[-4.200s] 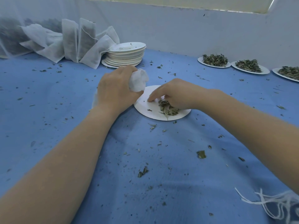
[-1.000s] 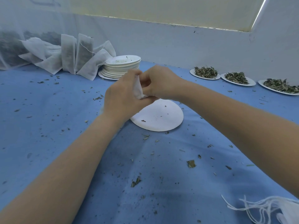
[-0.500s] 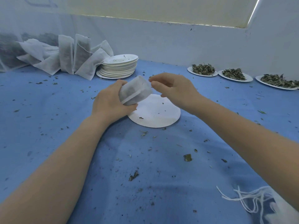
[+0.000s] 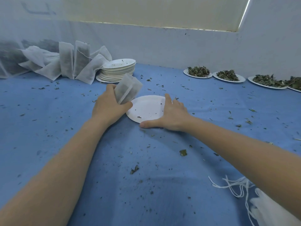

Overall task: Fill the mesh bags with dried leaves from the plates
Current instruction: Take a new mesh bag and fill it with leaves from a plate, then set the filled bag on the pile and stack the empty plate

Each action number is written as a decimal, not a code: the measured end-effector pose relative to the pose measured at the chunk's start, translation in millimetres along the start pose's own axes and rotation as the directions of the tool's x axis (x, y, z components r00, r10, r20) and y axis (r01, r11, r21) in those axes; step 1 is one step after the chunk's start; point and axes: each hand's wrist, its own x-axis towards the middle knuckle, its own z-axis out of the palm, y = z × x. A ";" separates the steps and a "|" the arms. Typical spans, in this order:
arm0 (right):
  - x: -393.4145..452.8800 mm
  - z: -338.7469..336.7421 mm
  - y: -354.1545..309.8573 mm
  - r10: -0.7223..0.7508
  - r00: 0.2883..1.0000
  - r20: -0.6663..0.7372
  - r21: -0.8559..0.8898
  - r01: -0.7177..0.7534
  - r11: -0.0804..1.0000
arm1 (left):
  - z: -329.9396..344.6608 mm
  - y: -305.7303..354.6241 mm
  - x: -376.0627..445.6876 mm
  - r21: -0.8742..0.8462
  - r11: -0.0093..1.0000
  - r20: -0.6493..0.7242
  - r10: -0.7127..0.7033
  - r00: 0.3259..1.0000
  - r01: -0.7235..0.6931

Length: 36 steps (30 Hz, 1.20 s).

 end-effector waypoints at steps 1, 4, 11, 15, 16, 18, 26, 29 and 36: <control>1.7 -1.2 -3.8 -0.001 1.000 -0.030 0.015 0.001 1.000 | -2.6 1.6 0.9 -0.017 1.000 0.016 -0.014 1.000 0.014; 15.9 -12.2 -23.1 -0.011 0.995 -0.102 0.064 0.018 0.998 | -16.2 3.7 8.8 -0.058 0.997 -0.005 -0.056 0.998 0.056; 84.5 -36.0 -86.6 -0.058 0.988 -0.145 0.132 0.077 0.988 | -51.8 -2.1 69.3 -0.170 0.976 -0.123 -0.160 0.979 0.138; 139.8 -39.8 -114.5 -0.045 0.986 -0.159 0.157 0.070 0.985 | -52.9 -16.3 119.5 -0.137 0.968 -0.132 -0.226 0.965 0.209; 153.8 -39.7 -119.2 -0.042 0.987 -0.158 0.148 0.065 0.987 | -49.9 -21.1 131.5 -0.114 0.967 -0.127 -0.240 0.962 0.226; 180.7 -36.6 -125.6 -0.025 0.988 -0.150 0.108 0.041 0.993 | -41.3 -33.0 153.0 -0.085 0.962 -0.109 -0.268 0.957 0.259; 257.8 -3.7 -135.4 0.073 0.992 -0.099 0.069 -0.066 0.995 | -11.7 -85.7 204.4 0.006 0.944 -0.159 -0.325 0.932 0.330; 273.5 2.1 -138.4 0.021 0.986 -0.168 0.009 -0.020 1.000 | -13.0 -93.9 218.8 0.055 0.948 -0.173 -0.301 0.938 0.314; 265.8 3.1 -135.6 -0.149 0.963 -0.224 -0.165 0.114 0.980 | -15.2 -84.4 218.6 0.231 0.901 -0.220 -0.319 0.922 0.367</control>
